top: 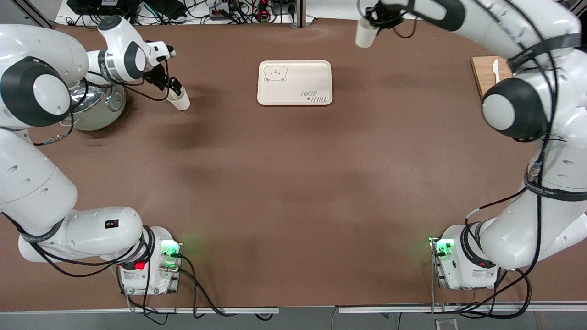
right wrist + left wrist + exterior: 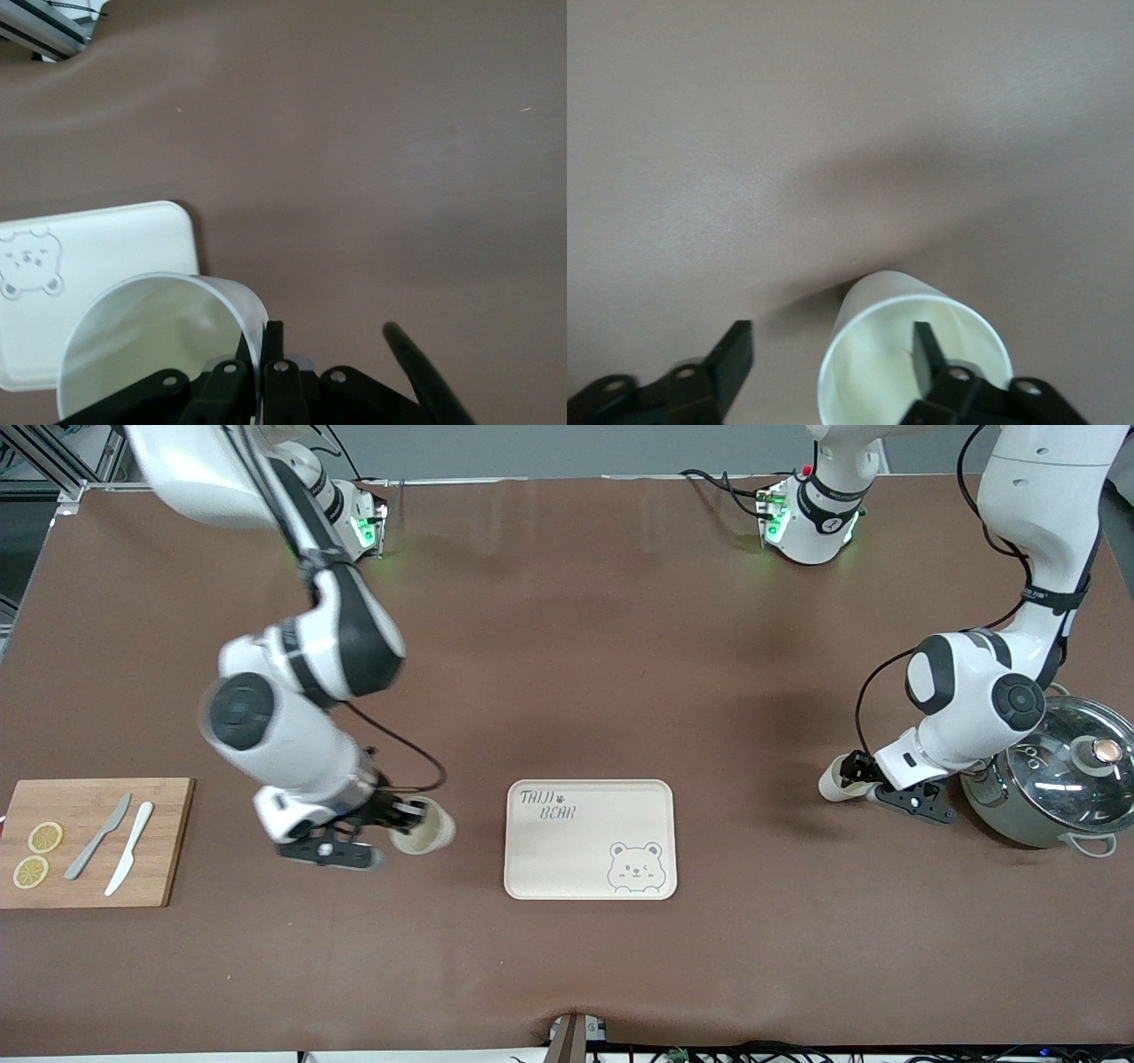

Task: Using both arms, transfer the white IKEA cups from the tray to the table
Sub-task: 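Carry the right gripper's cup toward the board while the left gripper lowers its cup, then set the cup down beside the cutting board and open the right gripper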

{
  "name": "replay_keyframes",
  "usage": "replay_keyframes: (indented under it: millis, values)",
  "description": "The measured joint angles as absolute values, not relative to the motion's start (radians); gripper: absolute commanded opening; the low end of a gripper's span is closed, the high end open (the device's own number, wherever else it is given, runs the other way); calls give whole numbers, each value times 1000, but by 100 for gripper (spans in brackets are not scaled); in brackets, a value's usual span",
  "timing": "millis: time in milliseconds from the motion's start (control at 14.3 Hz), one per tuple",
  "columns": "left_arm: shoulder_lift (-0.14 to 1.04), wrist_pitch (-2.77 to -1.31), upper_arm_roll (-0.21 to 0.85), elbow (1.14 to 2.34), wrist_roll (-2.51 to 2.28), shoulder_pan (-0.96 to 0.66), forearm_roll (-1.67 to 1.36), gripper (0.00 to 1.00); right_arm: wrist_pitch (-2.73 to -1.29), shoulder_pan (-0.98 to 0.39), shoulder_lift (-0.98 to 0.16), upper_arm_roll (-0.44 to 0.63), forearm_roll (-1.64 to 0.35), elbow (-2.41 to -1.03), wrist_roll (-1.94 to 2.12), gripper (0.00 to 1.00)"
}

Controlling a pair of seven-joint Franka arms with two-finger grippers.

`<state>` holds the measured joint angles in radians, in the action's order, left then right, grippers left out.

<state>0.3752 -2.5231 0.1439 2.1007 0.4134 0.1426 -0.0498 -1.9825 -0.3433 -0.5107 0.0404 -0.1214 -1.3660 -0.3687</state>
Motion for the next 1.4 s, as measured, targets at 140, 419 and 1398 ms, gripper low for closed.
replay_keyframes:
  millis: [140,419,1398]
  values:
    - [314,-2401,144,2071,411,144,-50,100,-1971,-284,-441,42,-125,-1443,-253,0]
    - [234,-2077,143,1878,358,148,-50,100,-1979,-190,-372,44,-126,-1560,-32,0]
    - [313,-1861,143,1511,143,166,-50,100,-2428,-11,-404,45,-127,-1846,351,0]
